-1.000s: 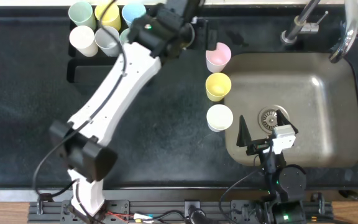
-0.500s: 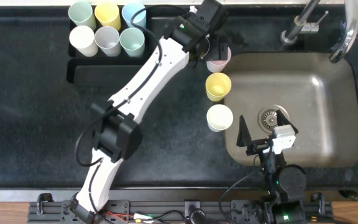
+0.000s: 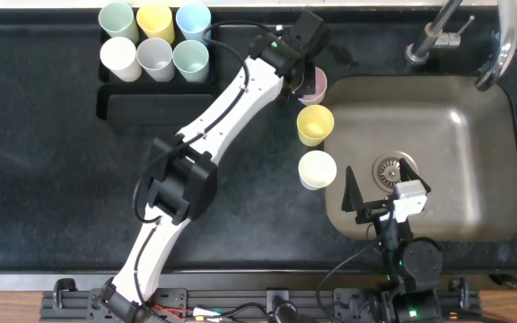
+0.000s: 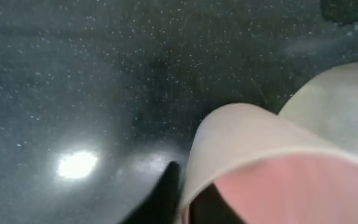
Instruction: Store Cups
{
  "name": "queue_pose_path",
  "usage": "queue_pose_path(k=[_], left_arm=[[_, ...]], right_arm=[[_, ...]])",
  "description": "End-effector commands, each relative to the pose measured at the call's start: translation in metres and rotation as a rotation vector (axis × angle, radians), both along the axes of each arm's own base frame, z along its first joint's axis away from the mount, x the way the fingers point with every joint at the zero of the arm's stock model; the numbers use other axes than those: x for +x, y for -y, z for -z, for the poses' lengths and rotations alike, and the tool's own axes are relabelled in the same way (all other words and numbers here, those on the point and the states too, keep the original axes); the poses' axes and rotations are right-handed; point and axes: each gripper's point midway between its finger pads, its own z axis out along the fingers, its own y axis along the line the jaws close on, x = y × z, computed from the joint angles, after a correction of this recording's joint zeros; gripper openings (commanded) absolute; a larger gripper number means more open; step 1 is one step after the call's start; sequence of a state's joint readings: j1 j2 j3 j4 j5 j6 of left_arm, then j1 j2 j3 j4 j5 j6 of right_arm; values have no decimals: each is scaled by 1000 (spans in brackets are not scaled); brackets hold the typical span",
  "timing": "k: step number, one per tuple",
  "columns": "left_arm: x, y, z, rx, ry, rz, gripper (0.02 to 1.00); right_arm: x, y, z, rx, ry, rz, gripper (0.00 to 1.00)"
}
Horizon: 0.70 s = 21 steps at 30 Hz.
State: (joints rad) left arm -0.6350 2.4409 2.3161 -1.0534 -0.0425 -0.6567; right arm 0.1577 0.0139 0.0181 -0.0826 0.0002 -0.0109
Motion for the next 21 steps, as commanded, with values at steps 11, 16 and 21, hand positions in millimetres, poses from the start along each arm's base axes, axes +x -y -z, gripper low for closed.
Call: queue_pose_path(k=[11,16,21], left_arm=[[13,-80,-178,39,343,-261,34],[-4,-162,-241,84,419,-417,34],[-24,-240,-263,151,399,-549,34]], right_arm=[[0,0,3,4,1,2,996],[0,0,3,4,1,2,996],[0,0,3,4,1,2,998]])
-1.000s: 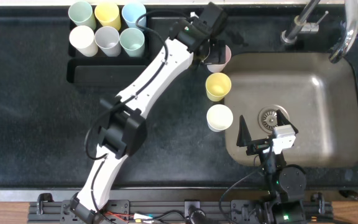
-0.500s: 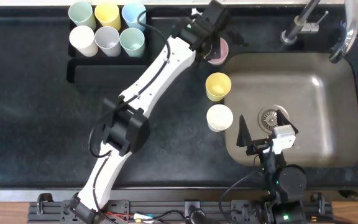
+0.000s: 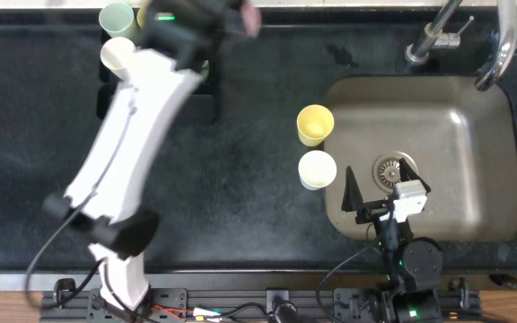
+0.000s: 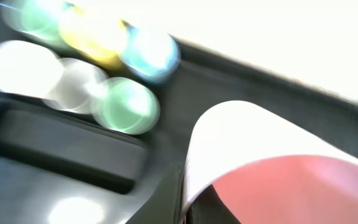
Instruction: Store Cups
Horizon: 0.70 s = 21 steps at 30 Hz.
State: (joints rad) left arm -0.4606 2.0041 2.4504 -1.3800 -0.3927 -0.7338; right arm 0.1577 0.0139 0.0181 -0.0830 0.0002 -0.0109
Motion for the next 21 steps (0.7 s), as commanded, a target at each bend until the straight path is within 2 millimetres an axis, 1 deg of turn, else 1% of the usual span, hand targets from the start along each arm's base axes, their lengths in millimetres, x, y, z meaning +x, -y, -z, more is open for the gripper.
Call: queue_pose_path(k=[1,4,7,9,11,16,18,21], left_arm=[[-13,-72,-25,45,23,-171,34],[-28,-110,-27,80,-16,-224,34],[-37,-138,-26,113,-50,-250,34],[-42,-154,-21,120,-80,-265,34],[-46,-168,-11,116,-120,-265,36],[-50,-195,22,103,-229,-201,36],[-50,-201,35,105,-262,-148,40],[-50,-205,58,113,-321,-50,42]], right_arm=[[0,0,3,4,2,2,993],[0,0,3,4,2,2,996],[0,0,3,4,2,2,993],[0,0,3,4,2,2,998],[0,0,3,4,2,2,996],[0,0,3,4,2,2,996],[0,0,3,4,2,2,996],[0,0,3,4,2,2,996]])
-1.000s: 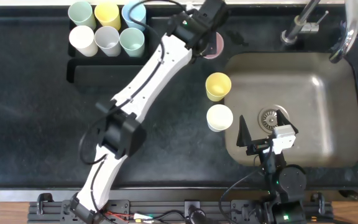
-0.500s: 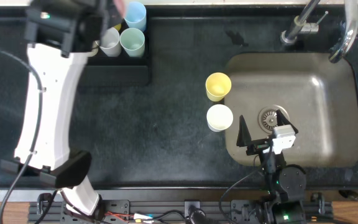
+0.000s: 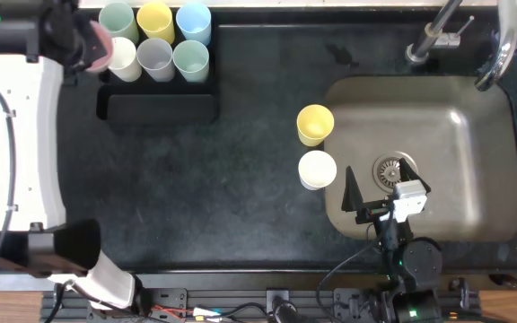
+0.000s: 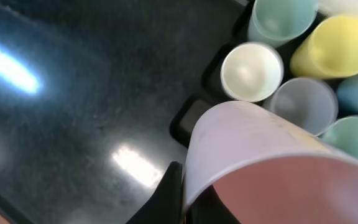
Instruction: Store Cups
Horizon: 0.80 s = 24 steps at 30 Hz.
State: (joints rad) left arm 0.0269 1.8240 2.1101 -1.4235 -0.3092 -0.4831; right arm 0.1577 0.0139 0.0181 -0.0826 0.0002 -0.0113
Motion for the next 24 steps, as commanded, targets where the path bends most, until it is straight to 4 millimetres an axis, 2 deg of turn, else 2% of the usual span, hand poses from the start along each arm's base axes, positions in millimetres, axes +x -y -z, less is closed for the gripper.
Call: queue_pose_path(k=[1,7,13,24], left_arm=[[-8,5,20,-34,-82,211,45],[-13,-1,65,-58,-178,287,42],[-15,-7,100,-70,-215,270,42],[-7,-12,137,-84,-249,311,45]], right_arm=[[0,0,3,5,1,2,998],[0,0,3,5,1,2,998],[0,0,3,5,1,2,996],[0,0,3,5,1,2,996]])
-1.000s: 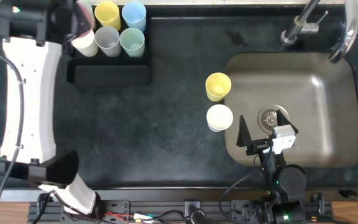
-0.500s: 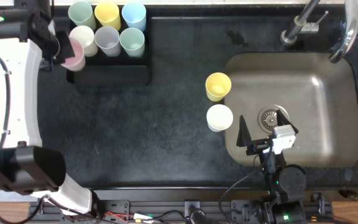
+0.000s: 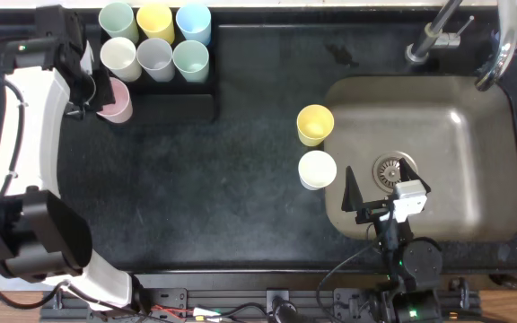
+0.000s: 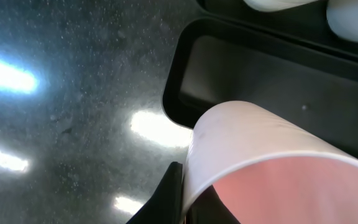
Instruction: Store Cups
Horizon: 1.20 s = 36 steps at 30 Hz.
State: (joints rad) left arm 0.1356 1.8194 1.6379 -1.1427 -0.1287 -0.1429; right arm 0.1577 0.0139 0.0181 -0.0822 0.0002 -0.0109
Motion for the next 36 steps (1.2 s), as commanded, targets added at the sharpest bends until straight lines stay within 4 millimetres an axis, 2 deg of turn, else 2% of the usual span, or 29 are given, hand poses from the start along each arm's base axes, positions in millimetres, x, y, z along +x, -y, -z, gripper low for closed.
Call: queue_pose_path(k=[1,14,19,28,36], left_arm=[[7,0,8,-12,-2,48,47],[30,0,47,-14,-28,124,47],[36,-4,50,-8,-13,131,51],[33,-11,63,-15,-46,120,71],[37,-20,63,-18,-23,101,75]], right_arm=[[0,0,3,4,1,2,996],[0,0,3,4,1,2,998],[0,0,3,4,1,2,998],[0,0,3,4,1,2,996],[0,0,3,4,1,2,998]])
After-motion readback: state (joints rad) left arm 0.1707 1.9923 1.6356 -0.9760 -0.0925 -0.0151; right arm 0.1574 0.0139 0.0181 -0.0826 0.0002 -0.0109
